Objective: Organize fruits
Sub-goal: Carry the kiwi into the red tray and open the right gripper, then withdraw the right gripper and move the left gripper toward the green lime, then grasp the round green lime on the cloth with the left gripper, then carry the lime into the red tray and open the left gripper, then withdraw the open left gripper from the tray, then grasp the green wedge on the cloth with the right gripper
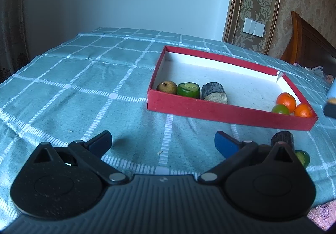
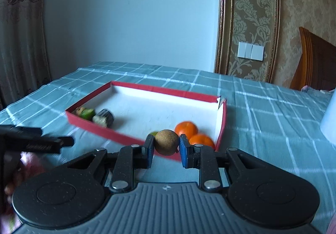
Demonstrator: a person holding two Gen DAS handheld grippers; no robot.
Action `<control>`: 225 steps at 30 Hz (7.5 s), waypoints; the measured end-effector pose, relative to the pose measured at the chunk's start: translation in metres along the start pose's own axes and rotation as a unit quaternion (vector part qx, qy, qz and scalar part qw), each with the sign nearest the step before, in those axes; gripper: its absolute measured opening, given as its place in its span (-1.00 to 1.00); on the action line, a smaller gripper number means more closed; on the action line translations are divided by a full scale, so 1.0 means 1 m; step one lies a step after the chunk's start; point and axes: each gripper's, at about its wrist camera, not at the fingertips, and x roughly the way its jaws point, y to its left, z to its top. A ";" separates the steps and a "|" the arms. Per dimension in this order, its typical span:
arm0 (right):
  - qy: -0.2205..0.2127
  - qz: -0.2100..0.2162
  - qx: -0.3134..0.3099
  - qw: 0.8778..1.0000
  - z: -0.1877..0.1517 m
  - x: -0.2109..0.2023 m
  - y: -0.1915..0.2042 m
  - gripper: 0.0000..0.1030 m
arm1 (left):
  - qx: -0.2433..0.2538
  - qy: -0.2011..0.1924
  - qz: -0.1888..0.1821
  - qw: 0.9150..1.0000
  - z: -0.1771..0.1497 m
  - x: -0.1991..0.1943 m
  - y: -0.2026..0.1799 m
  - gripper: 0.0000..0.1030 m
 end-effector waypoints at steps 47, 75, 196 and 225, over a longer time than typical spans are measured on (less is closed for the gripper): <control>-0.013 -0.006 0.128 0.992 -0.030 -0.006 -0.055 0.24 | -0.007 0.005 -0.002 1.000 0.000 0.002 0.003 1.00; 0.012 -0.051 0.250 0.967 -0.080 -0.008 -0.097 0.44 | 0.150 -0.042 0.037 0.987 -0.010 -0.024 -0.069 1.00; -0.004 -0.015 0.278 0.961 -0.082 -0.012 -0.105 0.65 | 0.103 -0.083 -0.031 0.991 0.027 -0.033 -0.074 0.91; 0.065 0.100 -0.076 0.990 -0.046 0.015 0.030 0.05 | -0.029 -0.021 -0.009 0.999 0.002 -0.008 0.023 1.00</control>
